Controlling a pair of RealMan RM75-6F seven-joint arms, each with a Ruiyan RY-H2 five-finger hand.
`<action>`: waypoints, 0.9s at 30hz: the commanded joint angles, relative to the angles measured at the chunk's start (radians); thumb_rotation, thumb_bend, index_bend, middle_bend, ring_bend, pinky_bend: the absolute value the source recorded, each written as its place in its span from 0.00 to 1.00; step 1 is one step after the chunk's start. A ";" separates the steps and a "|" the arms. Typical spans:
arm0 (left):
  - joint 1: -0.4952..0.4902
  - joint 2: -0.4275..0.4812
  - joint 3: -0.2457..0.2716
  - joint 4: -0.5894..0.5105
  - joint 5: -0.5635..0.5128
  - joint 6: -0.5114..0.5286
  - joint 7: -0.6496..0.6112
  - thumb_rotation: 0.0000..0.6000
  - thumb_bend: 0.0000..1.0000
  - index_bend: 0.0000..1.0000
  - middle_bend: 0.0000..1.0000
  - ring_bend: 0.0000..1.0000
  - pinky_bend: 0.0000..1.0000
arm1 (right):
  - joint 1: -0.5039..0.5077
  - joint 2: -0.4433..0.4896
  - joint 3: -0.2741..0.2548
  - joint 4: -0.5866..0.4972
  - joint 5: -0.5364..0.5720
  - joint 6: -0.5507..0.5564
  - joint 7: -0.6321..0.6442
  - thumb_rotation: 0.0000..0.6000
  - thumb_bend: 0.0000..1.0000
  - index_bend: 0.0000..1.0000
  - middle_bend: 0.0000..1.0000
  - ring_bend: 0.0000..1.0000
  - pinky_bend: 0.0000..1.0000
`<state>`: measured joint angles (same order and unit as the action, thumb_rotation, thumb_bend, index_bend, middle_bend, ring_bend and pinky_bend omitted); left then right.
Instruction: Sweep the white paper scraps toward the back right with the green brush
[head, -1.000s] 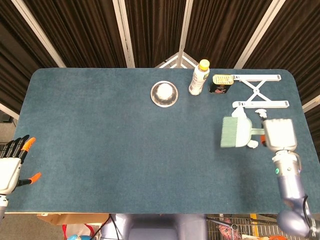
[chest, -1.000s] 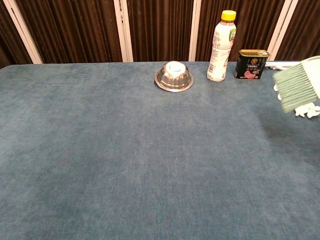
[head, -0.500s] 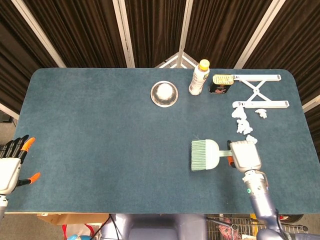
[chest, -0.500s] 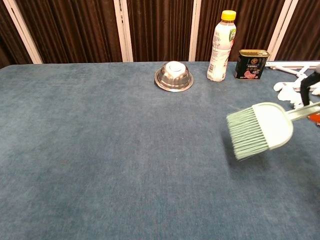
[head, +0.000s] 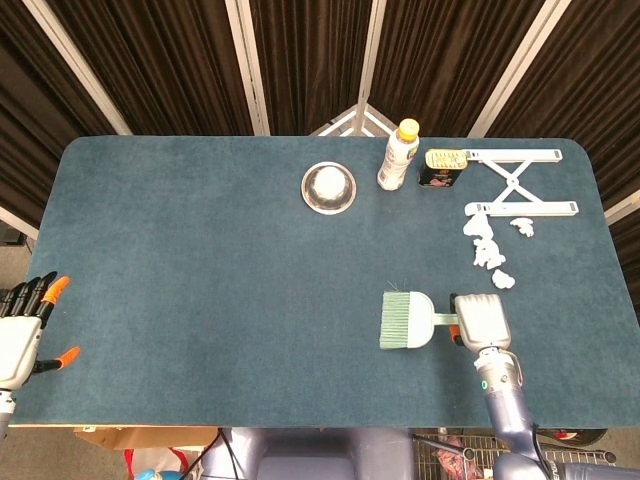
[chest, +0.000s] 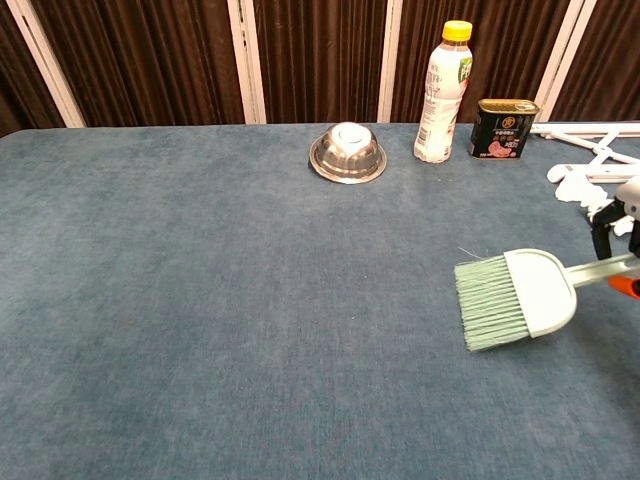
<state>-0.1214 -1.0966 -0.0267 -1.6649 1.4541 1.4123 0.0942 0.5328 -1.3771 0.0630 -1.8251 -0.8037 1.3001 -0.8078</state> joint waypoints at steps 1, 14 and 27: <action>0.000 0.000 0.000 0.000 0.000 0.001 0.002 1.00 0.00 0.00 0.00 0.00 0.00 | 0.003 0.023 -0.004 -0.021 0.068 -0.013 -0.040 1.00 0.33 0.00 0.75 0.72 0.70; 0.005 0.001 -0.003 -0.002 -0.001 0.011 0.005 1.00 0.00 0.00 0.00 0.00 0.00 | -0.049 0.126 -0.067 -0.050 -0.051 0.053 -0.013 1.00 0.28 0.00 0.44 0.42 0.43; 0.027 -0.021 -0.010 0.025 0.015 0.076 0.053 1.00 0.00 0.00 0.00 0.00 0.00 | -0.301 0.272 -0.193 0.145 -0.610 0.345 0.586 1.00 0.28 0.00 0.00 0.00 0.00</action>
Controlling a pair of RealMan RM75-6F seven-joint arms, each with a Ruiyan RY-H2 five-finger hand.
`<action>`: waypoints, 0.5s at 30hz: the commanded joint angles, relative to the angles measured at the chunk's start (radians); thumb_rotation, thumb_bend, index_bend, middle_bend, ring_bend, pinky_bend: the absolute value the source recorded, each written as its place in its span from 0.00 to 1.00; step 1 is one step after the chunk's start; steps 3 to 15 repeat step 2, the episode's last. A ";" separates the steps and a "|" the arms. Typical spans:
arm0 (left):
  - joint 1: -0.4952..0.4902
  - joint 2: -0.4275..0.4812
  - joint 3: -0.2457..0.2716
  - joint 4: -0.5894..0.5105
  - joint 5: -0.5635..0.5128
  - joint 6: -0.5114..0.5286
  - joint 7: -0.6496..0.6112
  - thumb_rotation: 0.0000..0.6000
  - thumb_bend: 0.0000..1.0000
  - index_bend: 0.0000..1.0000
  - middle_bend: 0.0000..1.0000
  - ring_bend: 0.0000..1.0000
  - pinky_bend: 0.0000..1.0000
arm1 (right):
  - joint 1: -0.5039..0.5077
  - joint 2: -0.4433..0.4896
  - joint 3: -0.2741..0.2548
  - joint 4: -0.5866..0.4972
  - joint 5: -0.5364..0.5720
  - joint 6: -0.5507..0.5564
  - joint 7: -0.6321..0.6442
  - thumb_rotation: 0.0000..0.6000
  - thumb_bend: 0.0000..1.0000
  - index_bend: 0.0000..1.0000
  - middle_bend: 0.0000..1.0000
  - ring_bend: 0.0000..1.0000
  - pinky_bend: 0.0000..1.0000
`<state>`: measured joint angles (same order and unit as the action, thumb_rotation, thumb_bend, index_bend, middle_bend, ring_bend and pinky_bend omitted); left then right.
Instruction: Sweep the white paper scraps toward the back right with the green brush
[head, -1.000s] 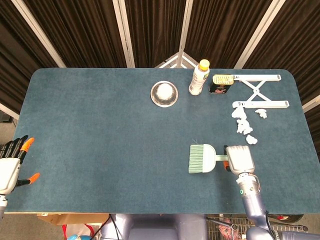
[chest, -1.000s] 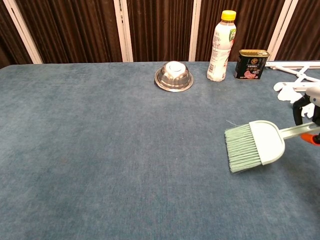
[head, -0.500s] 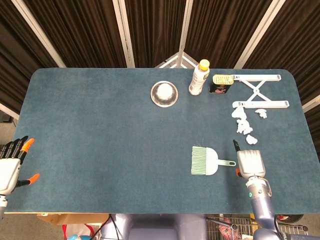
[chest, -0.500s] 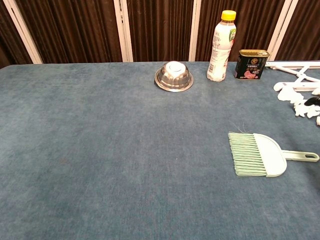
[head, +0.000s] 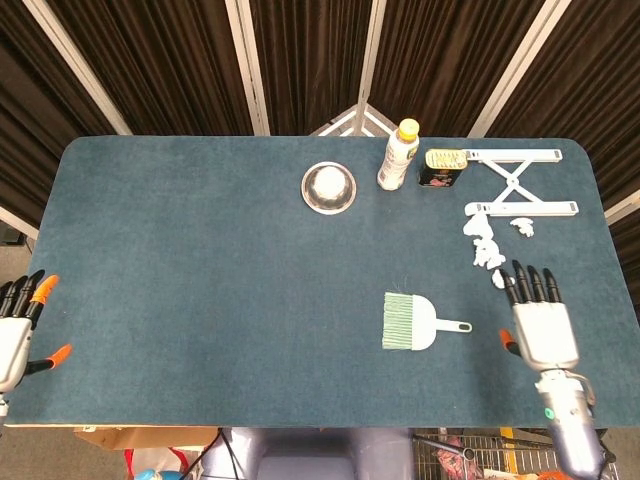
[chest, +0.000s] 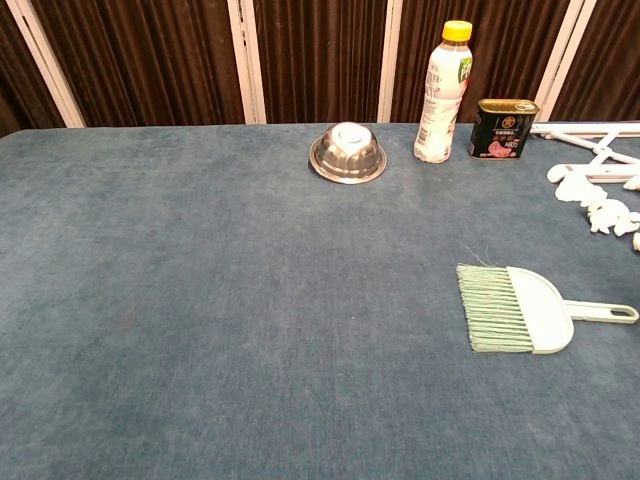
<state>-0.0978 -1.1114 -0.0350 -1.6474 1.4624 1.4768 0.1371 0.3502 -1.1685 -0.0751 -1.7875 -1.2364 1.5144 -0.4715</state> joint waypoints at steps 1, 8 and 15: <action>0.004 -0.009 -0.003 0.010 0.009 0.015 0.012 1.00 0.00 0.00 0.00 0.00 0.00 | -0.131 0.065 -0.058 0.126 -0.193 0.145 0.278 1.00 0.28 0.00 0.00 0.00 0.00; 0.004 -0.013 -0.004 0.015 0.012 0.019 0.014 1.00 0.00 0.00 0.00 0.00 0.00 | -0.145 0.062 -0.059 0.156 -0.213 0.161 0.314 1.00 0.28 0.00 0.00 0.00 0.00; 0.004 -0.013 -0.004 0.015 0.012 0.019 0.014 1.00 0.00 0.00 0.00 0.00 0.00 | -0.145 0.062 -0.059 0.156 -0.213 0.161 0.314 1.00 0.28 0.00 0.00 0.00 0.00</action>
